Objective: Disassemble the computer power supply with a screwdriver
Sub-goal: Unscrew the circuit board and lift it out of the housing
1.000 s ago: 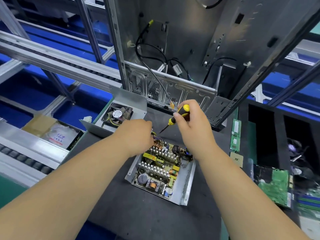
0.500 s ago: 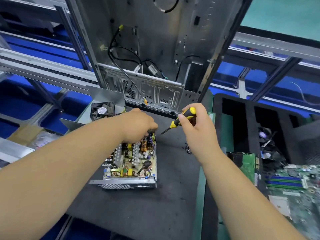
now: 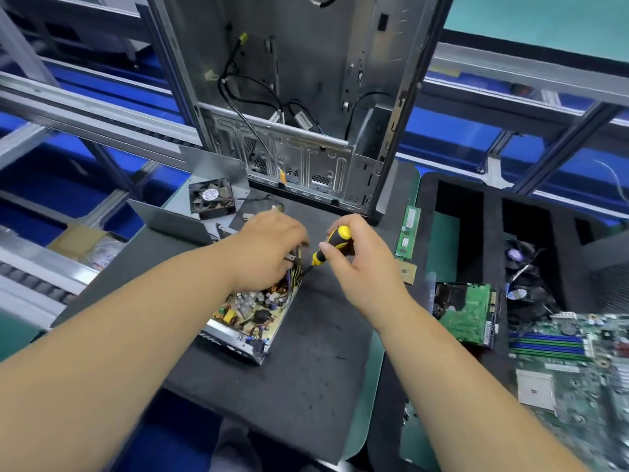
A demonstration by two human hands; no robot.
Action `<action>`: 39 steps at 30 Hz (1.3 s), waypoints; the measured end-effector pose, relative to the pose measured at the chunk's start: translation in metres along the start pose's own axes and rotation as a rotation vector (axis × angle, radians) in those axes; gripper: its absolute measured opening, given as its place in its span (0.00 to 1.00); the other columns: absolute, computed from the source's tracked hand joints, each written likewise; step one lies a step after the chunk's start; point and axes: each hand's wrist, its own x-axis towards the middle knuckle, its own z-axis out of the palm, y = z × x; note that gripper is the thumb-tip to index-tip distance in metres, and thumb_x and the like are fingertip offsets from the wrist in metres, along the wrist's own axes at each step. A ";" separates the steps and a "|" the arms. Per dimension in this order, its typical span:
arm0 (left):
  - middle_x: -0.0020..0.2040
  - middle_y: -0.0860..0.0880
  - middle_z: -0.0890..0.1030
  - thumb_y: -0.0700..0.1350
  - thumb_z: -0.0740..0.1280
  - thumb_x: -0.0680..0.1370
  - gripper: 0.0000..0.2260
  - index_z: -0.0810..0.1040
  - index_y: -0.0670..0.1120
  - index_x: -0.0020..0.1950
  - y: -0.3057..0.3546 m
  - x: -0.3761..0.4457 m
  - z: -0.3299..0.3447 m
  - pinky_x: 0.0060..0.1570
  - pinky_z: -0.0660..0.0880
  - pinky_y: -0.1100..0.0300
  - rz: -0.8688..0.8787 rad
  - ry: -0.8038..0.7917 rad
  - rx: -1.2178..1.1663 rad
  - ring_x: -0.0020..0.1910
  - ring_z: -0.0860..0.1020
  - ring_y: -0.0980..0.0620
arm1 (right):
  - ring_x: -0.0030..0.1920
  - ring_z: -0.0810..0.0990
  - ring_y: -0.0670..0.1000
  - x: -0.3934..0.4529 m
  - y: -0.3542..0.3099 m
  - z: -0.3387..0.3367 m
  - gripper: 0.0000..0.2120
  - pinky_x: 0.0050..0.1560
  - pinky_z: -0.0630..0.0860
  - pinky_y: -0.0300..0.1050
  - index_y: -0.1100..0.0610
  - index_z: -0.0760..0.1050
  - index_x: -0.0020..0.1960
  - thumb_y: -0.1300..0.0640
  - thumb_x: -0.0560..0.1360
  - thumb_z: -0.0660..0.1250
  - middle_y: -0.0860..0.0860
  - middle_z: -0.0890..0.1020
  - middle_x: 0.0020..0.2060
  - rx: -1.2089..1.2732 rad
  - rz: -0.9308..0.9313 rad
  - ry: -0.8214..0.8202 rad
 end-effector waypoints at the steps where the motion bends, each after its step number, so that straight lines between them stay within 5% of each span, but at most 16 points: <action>1: 0.75 0.51 0.64 0.42 0.65 0.78 0.25 0.66 0.51 0.74 0.002 -0.007 0.001 0.76 0.48 0.52 -0.061 0.067 -0.105 0.75 0.57 0.49 | 0.45 0.76 0.47 -0.001 0.000 0.001 0.07 0.45 0.76 0.47 0.45 0.68 0.52 0.51 0.78 0.66 0.43 0.77 0.44 -0.016 -0.010 -0.011; 5: 0.73 0.49 0.67 0.42 0.66 0.76 0.26 0.66 0.51 0.74 0.009 -0.029 0.012 0.73 0.54 0.52 -0.308 0.303 -0.277 0.73 0.59 0.47 | 0.43 0.74 0.45 -0.005 0.000 0.003 0.07 0.42 0.73 0.42 0.45 0.68 0.52 0.51 0.79 0.66 0.43 0.77 0.44 -0.075 -0.028 -0.055; 12: 0.66 0.51 0.71 0.68 0.69 0.68 0.36 0.68 0.51 0.69 0.019 -0.023 0.038 0.70 0.58 0.51 -0.365 0.254 -0.080 0.69 0.65 0.46 | 0.44 0.70 0.45 -0.007 -0.003 0.003 0.06 0.40 0.68 0.34 0.50 0.70 0.54 0.53 0.79 0.66 0.45 0.77 0.47 -0.132 -0.077 -0.081; 22: 0.64 0.45 0.69 0.55 0.72 0.69 0.32 0.67 0.43 0.67 0.022 -0.014 0.057 0.73 0.54 0.47 -0.409 0.343 -0.059 0.66 0.62 0.41 | 0.44 0.73 0.48 -0.009 -0.010 -0.001 0.08 0.44 0.72 0.46 0.52 0.69 0.56 0.54 0.80 0.66 0.46 0.77 0.48 -0.152 -0.071 -0.126; 32: 0.66 0.45 0.64 0.57 0.71 0.69 0.38 0.61 0.45 0.74 0.016 -0.013 0.063 0.74 0.50 0.46 -0.373 0.361 -0.115 0.67 0.56 0.44 | 0.51 0.75 0.53 0.016 -0.039 -0.011 0.08 0.53 0.74 0.50 0.55 0.74 0.54 0.58 0.77 0.69 0.50 0.78 0.50 -0.279 -0.066 -0.317; 36: 0.67 0.46 0.63 0.60 0.73 0.66 0.44 0.58 0.46 0.75 0.014 -0.013 0.064 0.75 0.48 0.46 -0.376 0.347 -0.135 0.68 0.55 0.45 | 0.46 0.75 0.55 0.014 -0.046 -0.003 0.08 0.45 0.76 0.52 0.54 0.71 0.50 0.51 0.78 0.66 0.51 0.77 0.46 -0.376 -0.098 -0.253; 39: 0.67 0.48 0.61 0.65 0.75 0.61 0.51 0.55 0.48 0.76 0.016 -0.013 0.064 0.75 0.47 0.46 -0.392 0.331 -0.129 0.69 0.55 0.44 | 0.40 0.72 0.54 0.017 -0.050 0.001 0.14 0.34 0.67 0.48 0.52 0.65 0.46 0.42 0.80 0.62 0.46 0.71 0.34 -0.498 -0.119 -0.229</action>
